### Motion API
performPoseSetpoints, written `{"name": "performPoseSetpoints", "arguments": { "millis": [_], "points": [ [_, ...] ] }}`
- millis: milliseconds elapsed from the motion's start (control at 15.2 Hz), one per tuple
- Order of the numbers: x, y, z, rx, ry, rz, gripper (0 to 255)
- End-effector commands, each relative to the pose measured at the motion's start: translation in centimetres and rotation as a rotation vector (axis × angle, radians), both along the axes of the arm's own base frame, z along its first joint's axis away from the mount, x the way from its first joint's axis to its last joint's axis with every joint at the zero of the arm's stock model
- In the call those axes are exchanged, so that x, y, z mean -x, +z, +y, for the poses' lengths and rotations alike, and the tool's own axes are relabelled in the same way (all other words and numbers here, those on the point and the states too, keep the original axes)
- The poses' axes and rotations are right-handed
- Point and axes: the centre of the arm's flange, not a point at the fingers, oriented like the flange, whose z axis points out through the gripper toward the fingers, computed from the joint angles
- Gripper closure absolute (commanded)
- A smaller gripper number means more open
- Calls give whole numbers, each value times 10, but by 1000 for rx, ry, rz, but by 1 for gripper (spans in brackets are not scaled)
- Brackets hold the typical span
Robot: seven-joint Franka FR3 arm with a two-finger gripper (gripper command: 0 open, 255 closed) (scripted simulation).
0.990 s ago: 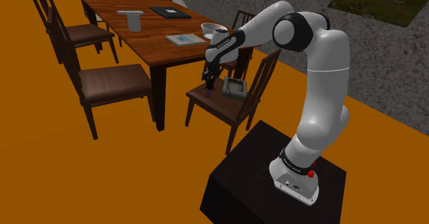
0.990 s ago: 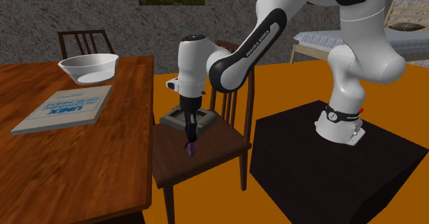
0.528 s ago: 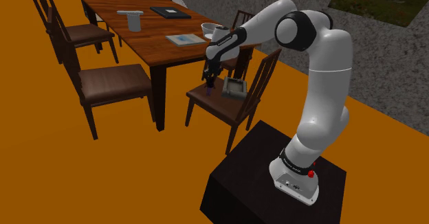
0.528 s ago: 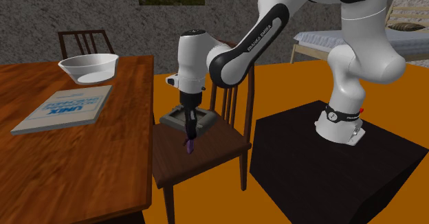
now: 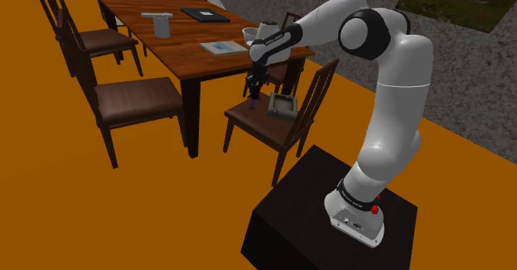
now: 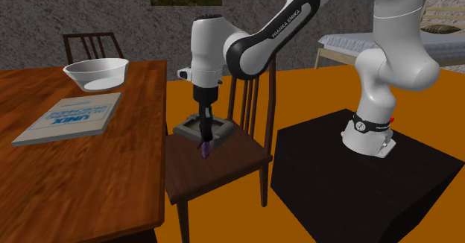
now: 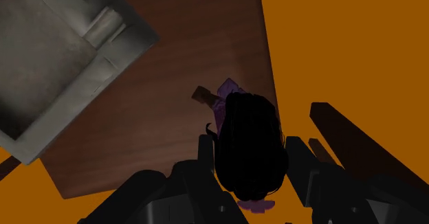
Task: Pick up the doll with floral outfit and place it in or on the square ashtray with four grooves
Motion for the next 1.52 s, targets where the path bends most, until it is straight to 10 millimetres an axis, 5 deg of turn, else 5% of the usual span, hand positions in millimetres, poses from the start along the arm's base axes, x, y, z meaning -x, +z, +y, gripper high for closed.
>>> {"name": "performPoseSetpoints", "arguments": {
  "millis": [0,660,1452],
  "points": [
    [0,11,0,0,0,0,255],
    [0,62,0,0,0,0,255],
    [42,94,-150,0,0,0,255]
  ]
}}
